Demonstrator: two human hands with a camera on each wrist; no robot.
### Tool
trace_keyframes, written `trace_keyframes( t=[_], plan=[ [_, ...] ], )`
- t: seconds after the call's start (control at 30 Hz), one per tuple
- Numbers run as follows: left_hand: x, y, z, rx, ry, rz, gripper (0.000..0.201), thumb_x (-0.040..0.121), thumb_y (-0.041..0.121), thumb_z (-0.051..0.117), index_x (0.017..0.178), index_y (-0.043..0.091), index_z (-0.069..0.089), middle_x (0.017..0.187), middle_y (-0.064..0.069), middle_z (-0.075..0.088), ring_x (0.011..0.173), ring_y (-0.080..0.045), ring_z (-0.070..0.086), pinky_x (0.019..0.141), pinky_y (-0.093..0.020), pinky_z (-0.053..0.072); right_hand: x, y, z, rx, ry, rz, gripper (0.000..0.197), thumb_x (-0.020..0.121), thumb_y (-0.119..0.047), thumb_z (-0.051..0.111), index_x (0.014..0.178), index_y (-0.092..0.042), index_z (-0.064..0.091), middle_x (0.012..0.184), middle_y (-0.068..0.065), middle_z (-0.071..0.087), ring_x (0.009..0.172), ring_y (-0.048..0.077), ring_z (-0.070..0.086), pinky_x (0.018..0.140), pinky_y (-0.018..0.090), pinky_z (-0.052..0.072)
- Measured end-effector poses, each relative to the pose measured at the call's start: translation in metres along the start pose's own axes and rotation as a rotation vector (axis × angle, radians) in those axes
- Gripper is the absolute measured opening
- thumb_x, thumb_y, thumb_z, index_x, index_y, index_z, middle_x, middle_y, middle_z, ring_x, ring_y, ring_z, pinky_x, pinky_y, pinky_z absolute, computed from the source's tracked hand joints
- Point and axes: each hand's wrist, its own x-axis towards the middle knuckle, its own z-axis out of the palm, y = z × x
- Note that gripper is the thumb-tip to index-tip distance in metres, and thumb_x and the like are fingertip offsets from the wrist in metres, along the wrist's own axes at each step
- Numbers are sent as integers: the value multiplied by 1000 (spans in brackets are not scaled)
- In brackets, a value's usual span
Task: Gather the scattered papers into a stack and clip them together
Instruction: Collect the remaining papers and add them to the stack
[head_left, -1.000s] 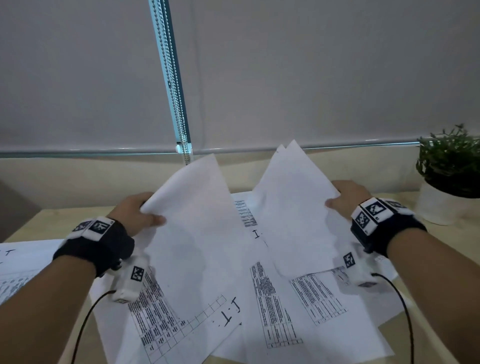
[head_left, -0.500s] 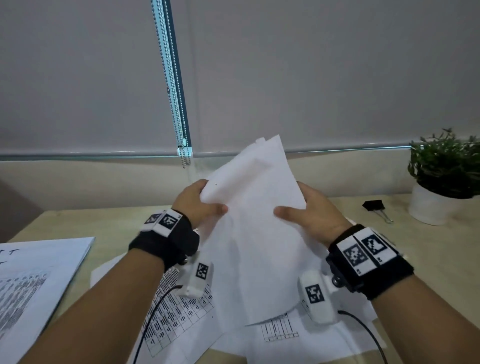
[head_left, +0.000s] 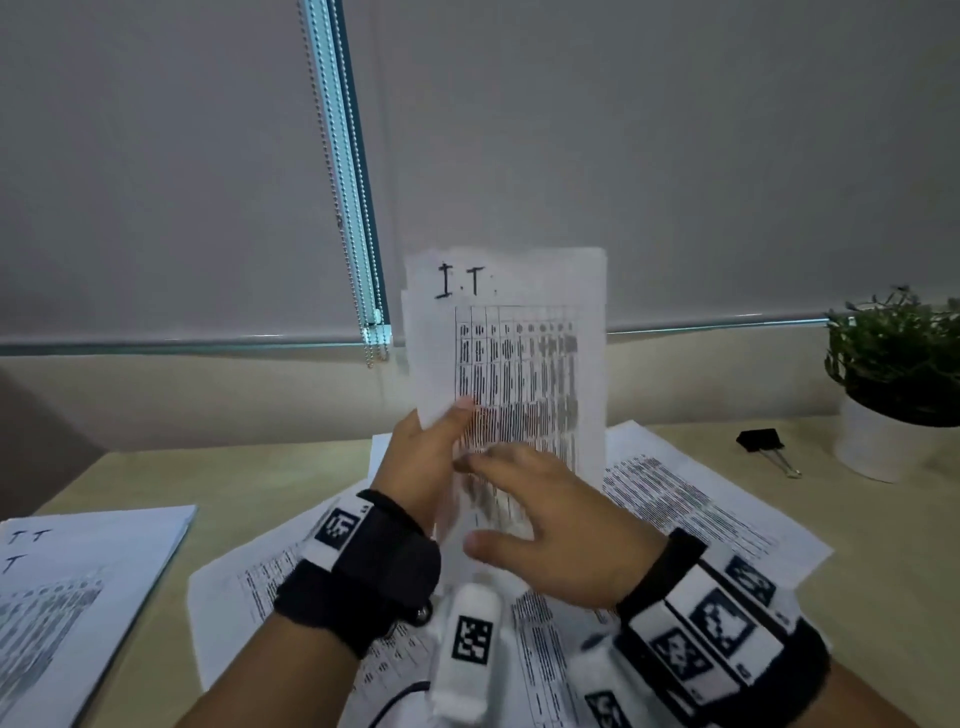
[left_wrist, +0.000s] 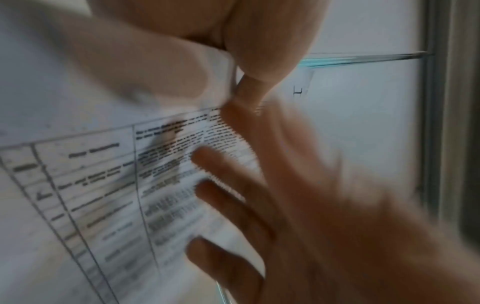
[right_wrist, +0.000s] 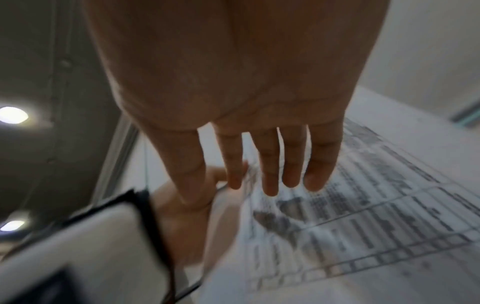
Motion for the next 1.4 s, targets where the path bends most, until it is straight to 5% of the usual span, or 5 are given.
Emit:
trace_keyframes(
  t=[0.2,0.57,1.07,1.23,1.4],
  plan=[
    [7,4,-30,141,43,139,22,78,9,72,95,20,65,97,0,73,95,-17,67,90,-34,49,3,59,-37,487,615,475,85,63,-46,77,136,-30,35,140,7,38,123,17,41,101,37,38],
    [7,2,-31,16,-44,217,38,60,12,78,97,10,69,92,-6,76,87,-21,72,74,-32,58,-5,111,-32,1108,590,283,95,17,-38,95,100,-3,66,93,11,74,79,21,71,63,31,58],
    [17,-5,-39,47,75,156,16,93,9,53,90,18,66,89,-2,71,90,-26,65,79,-34,51,-16,118,-36,1159,662,436,77,38,-27,91,103,4,63,80,8,73,65,19,69,55,30,56],
    [13,-14,-30,167,-2,141,29,77,55,58,92,30,61,99,10,68,96,-10,63,96,-34,46,-1,101,-19,1098,666,485,43,79,3,64,120,-2,54,108,17,67,92,32,65,88,47,51],
    [8,-7,-30,367,-69,214,29,75,31,73,101,19,66,99,-1,72,95,-18,67,87,-37,53,8,78,-16,1033,642,472,42,83,1,62,124,-6,54,111,14,68,99,31,66,94,49,48]
  ],
)
